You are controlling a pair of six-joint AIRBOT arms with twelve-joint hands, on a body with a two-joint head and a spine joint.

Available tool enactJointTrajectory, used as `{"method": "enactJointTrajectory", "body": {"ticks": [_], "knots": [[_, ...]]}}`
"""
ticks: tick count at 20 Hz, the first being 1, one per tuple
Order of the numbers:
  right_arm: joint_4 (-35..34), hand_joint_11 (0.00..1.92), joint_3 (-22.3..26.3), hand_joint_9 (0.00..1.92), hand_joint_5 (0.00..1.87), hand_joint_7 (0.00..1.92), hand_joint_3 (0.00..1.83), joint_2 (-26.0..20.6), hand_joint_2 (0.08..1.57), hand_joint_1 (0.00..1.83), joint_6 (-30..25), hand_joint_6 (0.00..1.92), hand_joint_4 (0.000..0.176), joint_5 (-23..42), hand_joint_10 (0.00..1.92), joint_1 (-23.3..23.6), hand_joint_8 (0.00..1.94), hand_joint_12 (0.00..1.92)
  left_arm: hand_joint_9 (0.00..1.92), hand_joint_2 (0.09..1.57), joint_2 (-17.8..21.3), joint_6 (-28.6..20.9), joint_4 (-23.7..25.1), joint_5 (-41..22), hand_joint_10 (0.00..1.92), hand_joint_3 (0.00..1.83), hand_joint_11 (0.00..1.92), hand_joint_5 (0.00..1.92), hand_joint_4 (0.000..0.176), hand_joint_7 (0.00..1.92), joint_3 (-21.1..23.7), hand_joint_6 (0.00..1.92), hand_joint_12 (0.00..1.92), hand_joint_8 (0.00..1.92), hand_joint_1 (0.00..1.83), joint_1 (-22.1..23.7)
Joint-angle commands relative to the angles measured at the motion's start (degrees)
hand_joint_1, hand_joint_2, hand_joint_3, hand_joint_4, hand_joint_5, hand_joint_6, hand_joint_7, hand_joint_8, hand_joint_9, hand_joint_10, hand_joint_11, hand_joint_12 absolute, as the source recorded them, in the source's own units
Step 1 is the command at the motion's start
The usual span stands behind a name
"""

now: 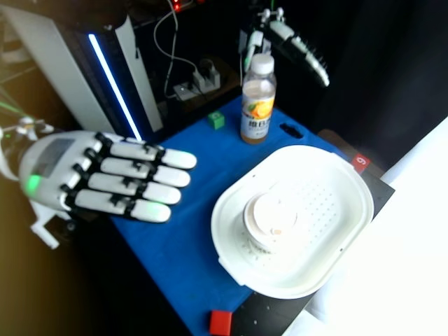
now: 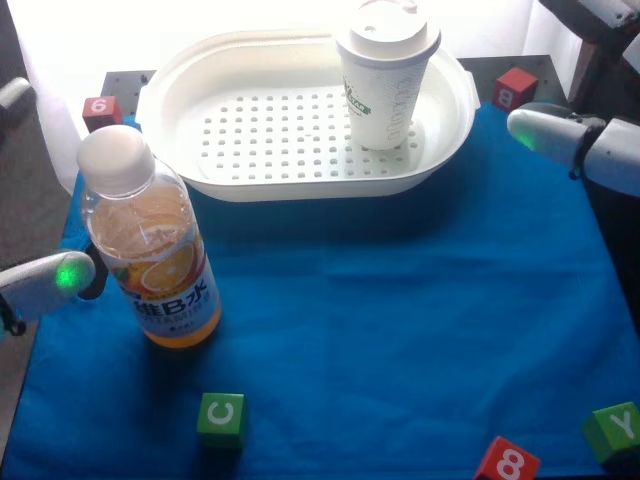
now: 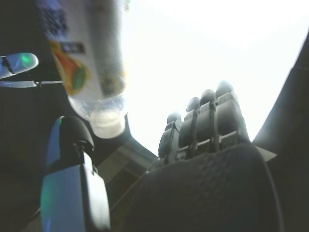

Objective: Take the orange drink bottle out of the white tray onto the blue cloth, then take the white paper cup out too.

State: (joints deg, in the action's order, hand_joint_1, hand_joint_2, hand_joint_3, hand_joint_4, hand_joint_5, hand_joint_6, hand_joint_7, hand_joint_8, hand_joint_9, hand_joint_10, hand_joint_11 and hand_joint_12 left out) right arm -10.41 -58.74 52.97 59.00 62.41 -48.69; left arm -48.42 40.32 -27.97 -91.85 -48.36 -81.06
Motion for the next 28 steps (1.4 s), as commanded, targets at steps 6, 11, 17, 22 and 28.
{"method": "enactJointTrajectory", "body": {"ticks": [6,11,17,22,28], "knots": [[3.6,0.02,-3.8,0.0,0.0,0.0,0.0,4.0,1.27,0.3,-0.2,0.0,0.056,-1.7,0.0,6.2,0.0,0.01,0.21,1.44,0.1,2.5,-4.8,-4.5,0.0,0.01,0.0,0.17,0.012,0.17,-3.3,0.0,0.72,0.0,0.89,2.8],[4.9,0.0,-9.3,0.0,0.0,0.0,0.0,9.2,1.29,0.42,-0.1,0.0,0.072,-9.1,0.0,11.7,0.0,0.0,0.1,1.36,-2.3,3.0,-3.7,0.7,0.01,0.0,0.0,0.06,0.08,0.04,-8.0,0.0,0.75,0.0,0.53,10.4],[6.4,0.0,-18.9,0.0,0.0,0.0,0.0,17.7,1.26,0.44,2.1,0.0,0.05,-18.8,0.0,19.7,0.0,0.0,0.05,1.32,-4.8,3.0,-0.7,4.3,0.0,0.0,0.0,0.06,0.133,0.0,-11.6,0.0,0.9,0.0,0.55,17.0],[5.7,0.0,-25.2,0.0,0.0,0.0,0.0,22.5,1.21,0.55,3.6,0.0,0.05,-23.7,0.0,22.1,0.0,0.0,0.07,1.31,-6.0,3.0,0.9,5.2,0.01,0.0,0.0,0.08,0.126,0.0,-12.7,0.0,1.04,0.0,0.54,18.9],[2.4,0.0,-31.8,0.0,0.0,0.0,0.0,26.0,1.12,0.49,3.6,0.0,0.054,-29.4,0.0,22.1,0.0,0.0,0.1,1.33,-6.0,2.7,1.4,5.3,0.01,0.01,0.0,0.08,0.108,0.03,-12.8,0.01,1.07,0.0,0.53,19.0]]}}
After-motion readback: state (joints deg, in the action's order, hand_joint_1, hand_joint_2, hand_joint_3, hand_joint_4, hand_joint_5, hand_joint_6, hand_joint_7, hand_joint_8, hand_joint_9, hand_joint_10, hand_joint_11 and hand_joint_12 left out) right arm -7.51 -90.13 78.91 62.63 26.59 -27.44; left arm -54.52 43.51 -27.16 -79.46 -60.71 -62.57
